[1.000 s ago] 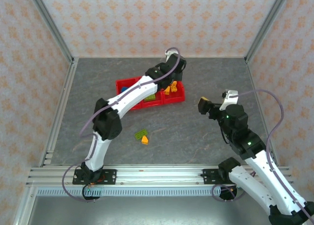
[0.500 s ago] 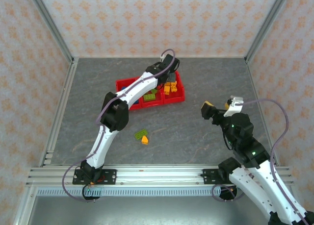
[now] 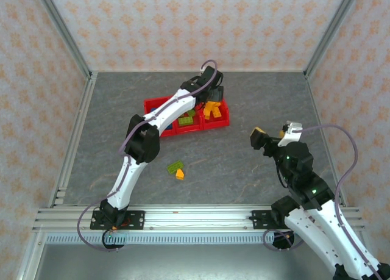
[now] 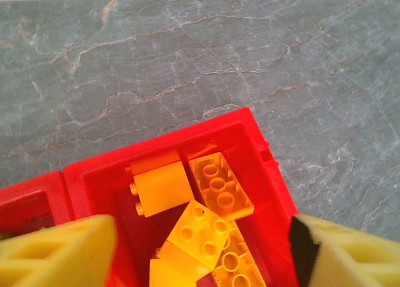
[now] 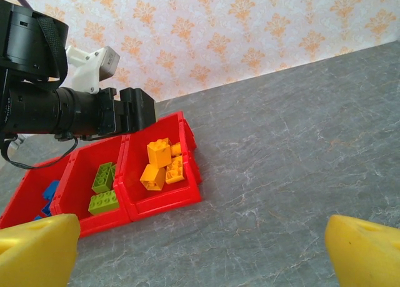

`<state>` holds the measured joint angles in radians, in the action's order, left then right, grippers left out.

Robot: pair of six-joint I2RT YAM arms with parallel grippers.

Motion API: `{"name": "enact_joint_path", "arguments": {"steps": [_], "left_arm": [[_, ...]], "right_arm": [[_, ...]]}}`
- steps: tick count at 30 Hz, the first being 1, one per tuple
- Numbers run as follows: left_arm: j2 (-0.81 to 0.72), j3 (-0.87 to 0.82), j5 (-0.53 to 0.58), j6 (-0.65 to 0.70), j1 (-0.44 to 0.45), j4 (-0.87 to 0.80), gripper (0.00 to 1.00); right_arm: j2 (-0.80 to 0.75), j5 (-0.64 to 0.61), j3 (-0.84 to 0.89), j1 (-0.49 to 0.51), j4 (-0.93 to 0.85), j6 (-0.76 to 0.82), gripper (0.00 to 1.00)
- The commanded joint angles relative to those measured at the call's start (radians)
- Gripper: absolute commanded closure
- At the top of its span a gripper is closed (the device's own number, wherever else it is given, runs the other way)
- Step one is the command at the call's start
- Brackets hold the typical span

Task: Sort the legos into containers by color
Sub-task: Place the lego in the container, then pick up the lego from the middle-left of the table.

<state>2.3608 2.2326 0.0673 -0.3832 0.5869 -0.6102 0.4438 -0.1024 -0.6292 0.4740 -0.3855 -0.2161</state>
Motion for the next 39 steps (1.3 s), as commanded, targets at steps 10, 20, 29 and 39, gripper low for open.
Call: {"name": "enact_joint_path", "arguments": {"steps": [10,20,29,39], "left_arm": [[-0.474,-0.382,0.066,0.015,0.005,0.037,0.01],[-0.918,-0.946,0.126,-0.127,0.194,0.070,0.01],[-1.111,-1.267,0.188,-0.471,0.369,0.041,0.01],[-1.165,-1.447,0.325,-0.772,0.515,0.061,0.01]], "right_arm": [[-0.074,-0.015,0.047,-0.003,0.043,0.024,0.00],[-0.073,0.047,0.064,-0.003,0.067,0.017,0.00],[-0.065,0.059,0.066,-0.003,0.068,0.016,0.00],[-0.063,0.041,0.068,-0.003,0.063,0.008,0.00]]}}
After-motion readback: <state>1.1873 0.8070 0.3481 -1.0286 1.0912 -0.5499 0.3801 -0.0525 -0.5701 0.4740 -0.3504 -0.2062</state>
